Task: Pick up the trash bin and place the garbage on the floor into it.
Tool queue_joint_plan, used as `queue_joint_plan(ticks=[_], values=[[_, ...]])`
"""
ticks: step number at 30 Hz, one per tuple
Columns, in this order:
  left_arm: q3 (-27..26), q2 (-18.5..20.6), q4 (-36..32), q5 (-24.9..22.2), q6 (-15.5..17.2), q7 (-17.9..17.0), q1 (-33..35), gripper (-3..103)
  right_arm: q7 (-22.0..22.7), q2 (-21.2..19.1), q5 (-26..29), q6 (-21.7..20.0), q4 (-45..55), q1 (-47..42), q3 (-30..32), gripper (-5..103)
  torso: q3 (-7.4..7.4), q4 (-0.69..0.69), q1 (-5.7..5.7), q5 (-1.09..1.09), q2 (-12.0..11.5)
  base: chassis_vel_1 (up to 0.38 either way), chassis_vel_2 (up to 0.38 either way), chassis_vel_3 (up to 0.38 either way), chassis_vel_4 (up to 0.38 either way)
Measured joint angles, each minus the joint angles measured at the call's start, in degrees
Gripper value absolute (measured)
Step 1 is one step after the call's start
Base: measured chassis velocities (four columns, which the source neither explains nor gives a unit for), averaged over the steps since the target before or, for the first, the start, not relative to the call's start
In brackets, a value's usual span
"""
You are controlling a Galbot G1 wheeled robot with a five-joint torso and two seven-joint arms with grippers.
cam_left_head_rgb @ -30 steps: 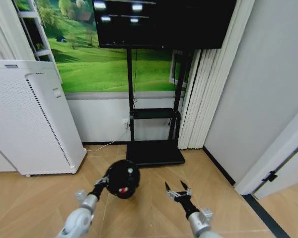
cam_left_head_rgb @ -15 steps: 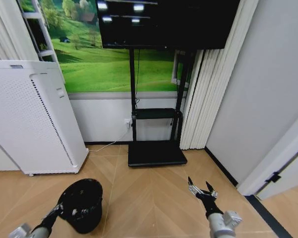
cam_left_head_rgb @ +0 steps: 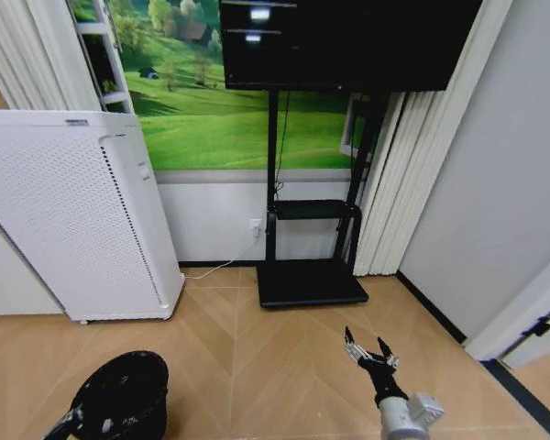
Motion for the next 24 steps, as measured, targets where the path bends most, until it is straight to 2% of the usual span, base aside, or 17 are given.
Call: queue_joint_plan(ticks=[3, 4, 5, 8, 10, 12, 18, 20, 24], values=[[0.2, -0.52, -0.07, 0.58, -0.16, 0.74, 0.12, 7, 0.02, -0.02, 0.0, 0.53, -0.15, 0.0, 0.04, 100, 0.0, 0.01, 0.01, 0.04, 0.0, 0.339, 0.339, -0.37, -0.348], [0.35, -0.71, 0.06, 1.0, -0.23, 1.14, 0.1, 7, 0.02, -0.04, 0.03, 1.05, -0.27, 0.06, 0.04, 100, 0.0, 0.0, 0.0, -0.05, 0.0, 0.351, 0.368, -0.377, -0.324], [0.35, -0.71, 0.06, 1.0, -0.23, 1.14, 0.1, 7, 0.02, -0.04, 0.03, 1.05, -0.27, 0.06, 0.04, 100, 0.0, 0.0, 0.0, -0.05, 0.0, 0.351, 0.368, -0.377, -0.324], [0.66, -0.83, 0.58, 1.46, -0.52, 1.68, -0.2, 7, -0.07, -0.15, 0.12, 1.97, -0.58, 0.29, 0.03, 100, 0.01, 0.01, 0.0, 0.05, -0.01, 0.344, 0.355, -0.369, -0.327], [1.56, -0.81, 0.95, 1.77, -0.67, 2.09, -0.43, 7, -0.1, -0.25, 0.14, 2.27, -0.78, 0.42, -0.07, 100, -0.01, -0.02, 0.01, -0.06, 0.0, 0.302, 0.296, -0.29, -0.302], [2.22, -0.8, 1.09, 2.25, -0.72, 2.86, -0.61, 7, -0.14, -0.25, 0.11, 2.33, -0.94, 0.42, -0.15, 100, 0.0, -0.01, 0.01, -0.01, 0.0, 0.186, 0.087, -0.258, -0.177], [4.83, -0.6, 1.72, 4.18, -0.88, 6.31, -1.69, 7, -0.14, 0.05, -0.27, 2.77, -1.29, 0.18, -0.49, 100, 0.01, 0.06, 0.01, 0.04, -0.01, 0.053, 0.047, 0.008, -0.062], [6.76, -0.48, 2.51, 5.75, -0.71, 8.07, -2.49, 7, -0.12, 0.02, -0.31, 3.03, -1.39, 0.11, -0.19, 100, 0.01, 0.01, 0.01, 0.02, -0.01, -0.068, -0.051, 0.088, 0.049], [8.18, -0.25, 3.65, 6.77, -0.64, 9.01, -3.36, 7, -0.11, -0.09, -0.33, 3.26, -1.7, 0.11, 0.24, 100, 0.01, -0.02, 0.0, 0.03, 0.0, -0.077, -0.065, 0.065, 0.048]])
